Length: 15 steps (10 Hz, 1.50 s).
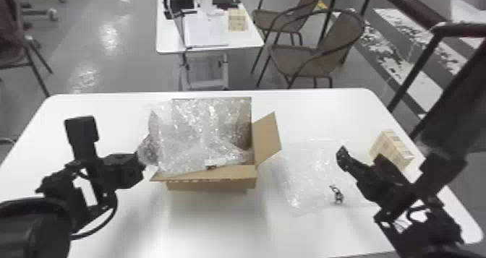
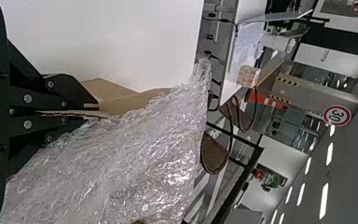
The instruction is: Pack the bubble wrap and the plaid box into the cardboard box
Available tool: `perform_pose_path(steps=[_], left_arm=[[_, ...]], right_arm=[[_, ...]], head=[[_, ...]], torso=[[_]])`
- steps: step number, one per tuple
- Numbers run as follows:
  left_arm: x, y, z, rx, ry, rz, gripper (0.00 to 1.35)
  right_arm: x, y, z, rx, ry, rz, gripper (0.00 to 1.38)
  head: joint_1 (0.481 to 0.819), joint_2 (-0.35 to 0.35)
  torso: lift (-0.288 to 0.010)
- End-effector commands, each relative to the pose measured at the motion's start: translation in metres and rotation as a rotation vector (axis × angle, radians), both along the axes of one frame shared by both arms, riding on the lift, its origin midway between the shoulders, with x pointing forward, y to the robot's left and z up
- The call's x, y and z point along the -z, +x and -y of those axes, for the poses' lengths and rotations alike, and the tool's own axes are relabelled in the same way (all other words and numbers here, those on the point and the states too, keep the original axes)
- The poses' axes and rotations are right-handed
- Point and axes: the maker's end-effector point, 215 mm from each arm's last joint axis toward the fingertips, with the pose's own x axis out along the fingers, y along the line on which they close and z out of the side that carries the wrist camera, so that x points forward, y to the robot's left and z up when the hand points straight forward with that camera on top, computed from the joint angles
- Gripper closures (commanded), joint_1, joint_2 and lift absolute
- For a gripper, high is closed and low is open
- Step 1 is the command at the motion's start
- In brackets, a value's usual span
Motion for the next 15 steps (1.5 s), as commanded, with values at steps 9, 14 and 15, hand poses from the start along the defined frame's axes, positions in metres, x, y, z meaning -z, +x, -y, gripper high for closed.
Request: perform_pose_path(steps=[9, 14, 15], left_arm=[[-0.016, 0.002, 0.002, -0.008, -0.013, 0.041, 1.21], [-0.023, 0.003, 0.005, -0.023, -0.029, 0.074, 1.21], [-0.022, 0.003, 0.005, -0.022, -0.027, 0.071, 1.21]], right_arm=[[0.069, -0.085, 0.131, 0.232, -0.284, -0.147, 0.09], [0.074, -0.075, 0.15, 0.282, -0.302, -0.099, 0.09], [0.073, -0.07, 0.156, 0.293, -0.303, -0.094, 0.09]], head=[[0.695, -0.253], [0.695, -0.293], [0.695, -0.293]], torso=[[-0.102], [-0.102], [-0.102]])
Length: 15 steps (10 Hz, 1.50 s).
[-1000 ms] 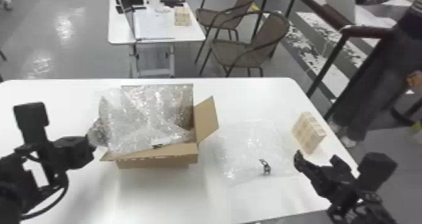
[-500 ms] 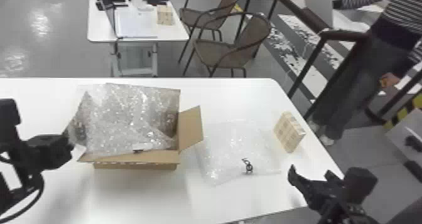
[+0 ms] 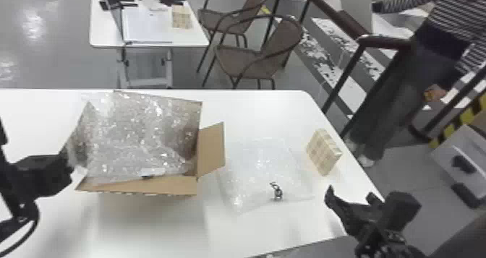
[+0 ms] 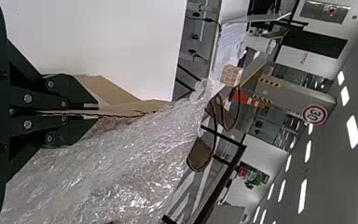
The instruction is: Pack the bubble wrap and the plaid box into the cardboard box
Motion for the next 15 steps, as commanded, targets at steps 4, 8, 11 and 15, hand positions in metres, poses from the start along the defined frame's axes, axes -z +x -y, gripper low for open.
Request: perform_pose_path(steps=[4, 8, 11, 15], left_arm=[[0.002, -0.001, 0.0, 0.002, 0.0, -0.009, 1.21], [0.004, -0.002, -0.001, 0.001, 0.001, -0.013, 1.21], [0.005, -0.003, 0.0, 0.001, -0.002, -0.015, 1.21], [0.006, -0.003, 0.001, -0.001, -0.006, -0.018, 1.21]], right_arm=[[-0.005, 0.03, 0.011, 0.021, -0.012, 0.019, 0.09], [0.01, 0.055, 0.027, 0.003, 0.063, 0.047, 0.1], [-0.008, 0.089, 0.036, -0.06, 0.052, 0.076, 0.11], [-0.011, 0.121, 0.03, -0.143, 0.018, 0.041, 0.11]], head=[[0.695, -0.302], [0.695, -0.3], [0.695, -0.304], [0.695, -0.299]], torso=[[-0.102], [-0.102], [-0.102], [-0.102]])
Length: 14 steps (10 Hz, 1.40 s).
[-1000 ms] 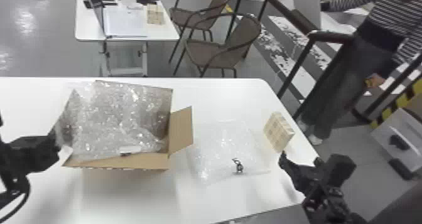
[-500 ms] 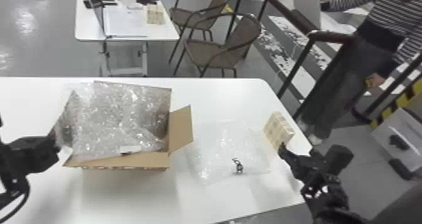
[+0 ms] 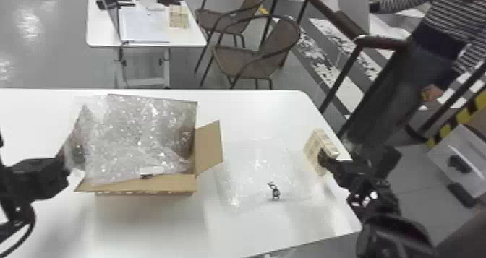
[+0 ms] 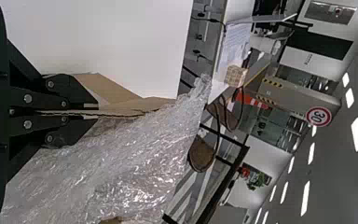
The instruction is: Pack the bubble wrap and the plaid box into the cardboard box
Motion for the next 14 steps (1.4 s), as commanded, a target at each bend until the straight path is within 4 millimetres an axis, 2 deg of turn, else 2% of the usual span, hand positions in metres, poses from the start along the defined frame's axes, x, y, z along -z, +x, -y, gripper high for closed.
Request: perform_pose_path(steps=[1, 4, 5, 6, 8, 9, 10, 12, 13, 14], left_arm=[[-0.001, 0.0, 0.002, 0.001, -0.002, 0.001, 1.21], [-0.002, 0.001, 0.002, 0.002, -0.005, 0.005, 1.21], [-0.002, 0.001, 0.002, 0.002, -0.005, 0.005, 1.21], [-0.002, 0.001, 0.002, 0.002, -0.007, 0.005, 1.21], [-0.002, 0.0, 0.003, 0.004, -0.006, 0.005, 1.21], [-0.002, 0.001, 0.003, 0.002, -0.005, 0.006, 1.21], [-0.003, 0.001, 0.003, 0.003, -0.006, 0.008, 1.21], [-0.003, 0.001, 0.003, 0.003, -0.006, 0.008, 1.21], [-0.003, 0.001, 0.003, 0.003, -0.006, 0.008, 1.21], [-0.003, 0.001, 0.003, 0.003, -0.006, 0.008, 1.21]], right_arm=[[0.008, 0.008, -0.004, -0.018, -0.013, -0.029, 0.11], [0.027, 0.016, -0.014, -0.044, -0.014, -0.073, 0.15], [0.026, 0.017, -0.018, -0.047, -0.018, -0.073, 0.35], [0.023, 0.018, -0.02, -0.046, -0.018, -0.073, 0.69], [0.013, 0.016, -0.023, -0.023, -0.028, -0.069, 0.75], [0.013, 0.012, -0.025, -0.01, -0.027, -0.07, 0.88], [0.016, 0.009, -0.026, -0.004, -0.02, -0.074, 0.93], [0.015, 0.003, -0.028, 0.005, 0.011, -0.061, 0.93], [0.007, 0.003, -0.03, 0.006, 0.017, -0.041, 0.93], [-0.01, 0.006, -0.038, -0.006, 0.04, -0.005, 0.93]], head=[[0.695, -0.293], [0.695, -0.284], [0.695, -0.279], [0.695, -0.277], [0.695, -0.272], [0.695, -0.272], [0.695, -0.271], [0.695, -0.27], [0.695, -0.27], [0.695, -0.268]], torso=[[-0.102], [-0.102], [-0.102], [-0.102], [-0.102], [-0.102], [-0.102], [-0.102], [-0.102], [-0.102]])
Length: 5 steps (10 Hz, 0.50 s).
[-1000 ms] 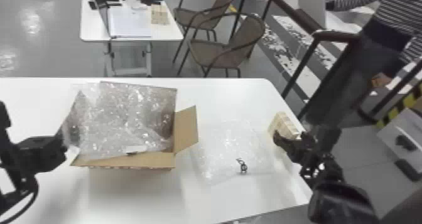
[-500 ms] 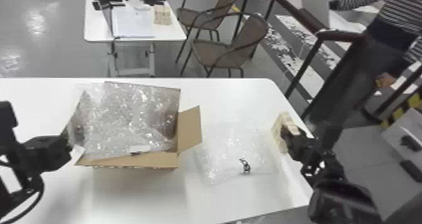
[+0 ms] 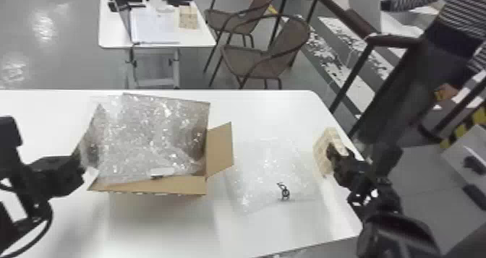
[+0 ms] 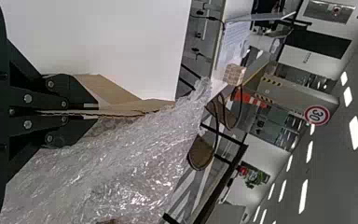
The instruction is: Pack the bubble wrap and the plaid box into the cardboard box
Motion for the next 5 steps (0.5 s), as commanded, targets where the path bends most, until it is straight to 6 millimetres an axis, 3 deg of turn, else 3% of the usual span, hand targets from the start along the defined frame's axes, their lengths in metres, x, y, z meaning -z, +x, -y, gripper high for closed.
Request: perform_pose_path(steps=[1, 4, 5], left_arm=[[0.0, 0.0, -0.001, -0.002, 0.002, 0.0, 1.21], [-0.001, 0.001, 0.001, 0.003, 0.003, 0.003, 1.21], [-0.001, 0.001, 0.001, 0.0, 0.005, 0.002, 1.21]], right_arm=[[-0.042, 0.01, -0.024, -0.042, 0.033, 0.074, 0.93], [-0.174, 0.039, -0.108, -0.231, 0.054, 0.219, 0.93], [-0.204, 0.044, -0.134, -0.288, 0.106, 0.255, 0.93]], head=[[0.695, -0.266], [0.695, -0.205], [0.695, -0.173]], torso=[[-0.102], [-0.102], [-0.102]])
